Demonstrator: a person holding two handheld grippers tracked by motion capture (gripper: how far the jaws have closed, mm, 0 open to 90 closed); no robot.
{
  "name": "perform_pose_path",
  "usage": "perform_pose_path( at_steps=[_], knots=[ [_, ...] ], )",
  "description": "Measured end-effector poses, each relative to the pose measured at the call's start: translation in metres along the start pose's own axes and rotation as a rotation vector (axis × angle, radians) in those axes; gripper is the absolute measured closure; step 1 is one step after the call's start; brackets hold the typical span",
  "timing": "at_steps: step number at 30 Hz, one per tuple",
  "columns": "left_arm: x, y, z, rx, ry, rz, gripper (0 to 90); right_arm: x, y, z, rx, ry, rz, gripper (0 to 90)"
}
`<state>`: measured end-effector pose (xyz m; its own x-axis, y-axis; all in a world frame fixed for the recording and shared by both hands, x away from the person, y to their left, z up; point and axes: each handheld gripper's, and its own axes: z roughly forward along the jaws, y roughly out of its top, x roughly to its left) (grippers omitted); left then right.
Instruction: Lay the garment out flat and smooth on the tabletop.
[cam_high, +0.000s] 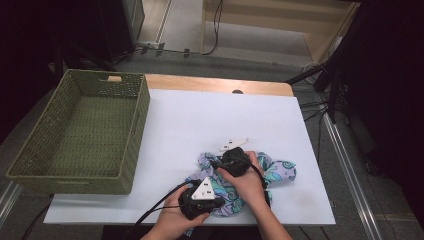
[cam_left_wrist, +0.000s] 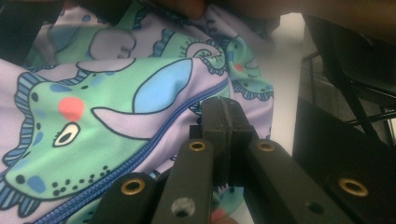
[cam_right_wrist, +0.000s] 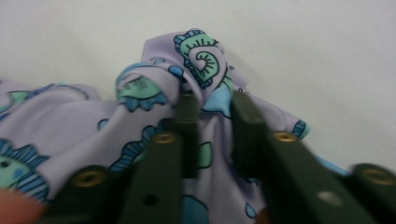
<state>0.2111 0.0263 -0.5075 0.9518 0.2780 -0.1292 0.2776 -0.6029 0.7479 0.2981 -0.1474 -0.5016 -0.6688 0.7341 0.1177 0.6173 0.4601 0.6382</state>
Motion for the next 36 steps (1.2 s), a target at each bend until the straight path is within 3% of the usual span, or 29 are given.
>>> perform_pose_path(
  at_steps=[3,6,9,11,12,13,15,16,18,21,24,29,31,34,35,36],
  knots=[
    [0.0,0.002,-0.004,-0.015,0.013,0.001,89.1,-0.005,-0.002,-0.015,-0.08,-0.007,0.031,82.2],
    [0.0,0.006,-0.013,-0.064,0.064,0.001,89.1,-0.013,-0.005,-0.046,-0.253,-0.04,0.073,82.4],
    [0.002,0.01,-0.03,-0.199,0.174,-0.042,89.1,-0.02,-0.008,-0.084,-0.414,-0.122,0.087,82.4],
    [0.008,0.011,-0.037,-0.253,0.193,-0.09,88.9,-0.026,-0.013,-0.106,-0.499,-0.191,0.096,82.4],
    [0.011,0.011,-0.037,-0.247,0.171,-0.102,88.5,-0.029,-0.017,-0.114,-0.527,-0.225,0.105,82.3],
    [0.014,0.011,-0.036,-0.215,0.146,-0.113,87.9,-0.033,-0.022,-0.118,-0.534,-0.244,0.114,82.2],
    [0.017,0.008,-0.034,-0.185,0.156,-0.118,82.0,-0.042,-0.034,-0.118,-0.488,-0.315,0.155,82.1],
    [0.018,0.005,-0.034,-0.181,0.158,-0.128,76.9,-0.05,-0.041,-0.115,-0.459,-0.319,0.185,81.8],
    [0.022,0.002,-0.035,-0.187,0.196,-0.154,64.7,-0.063,-0.059,-0.109,-0.402,-0.318,0.262,80.8],
    [0.032,0.0,-0.04,-0.188,0.279,-0.2,50.2,-0.073,-0.08,-0.104,-0.357,-0.335,0.324,72.3],
    [0.043,-0.003,-0.046,-0.182,0.363,-0.243,43.2,-0.071,-0.082,-0.114,-0.378,-0.335,0.309,61.5],
    [0.061,-0.012,-0.047,-0.128,0.4,-0.319,38.8,-0.047,-0.063,-0.12,-0.402,-0.234,0.222,52.7],
    [0.064,-0.015,-0.043,-0.103,0.367,-0.347,39.1,-0.034,-0.054,-0.113,-0.397,-0.177,0.181,51.2],
    [0.062,-0.017,-0.033,-0.043,0.314,-0.351,40.3,-0.018,-0.044,-0.094,-0.348,-0.059,0.138,45.8],
    [0.061,-0.017,-0.029,-0.028,0.295,-0.348,44.2,-0.013,-0.042,-0.086,-0.313,-0.049,0.134,43.0],
    [0.058,-0.017,-0.027,-0.024,0.313,-0.327,47.8,-0.01,-0.041,-0.077,-0.271,-0.045,0.125,38.4]
  ],
)
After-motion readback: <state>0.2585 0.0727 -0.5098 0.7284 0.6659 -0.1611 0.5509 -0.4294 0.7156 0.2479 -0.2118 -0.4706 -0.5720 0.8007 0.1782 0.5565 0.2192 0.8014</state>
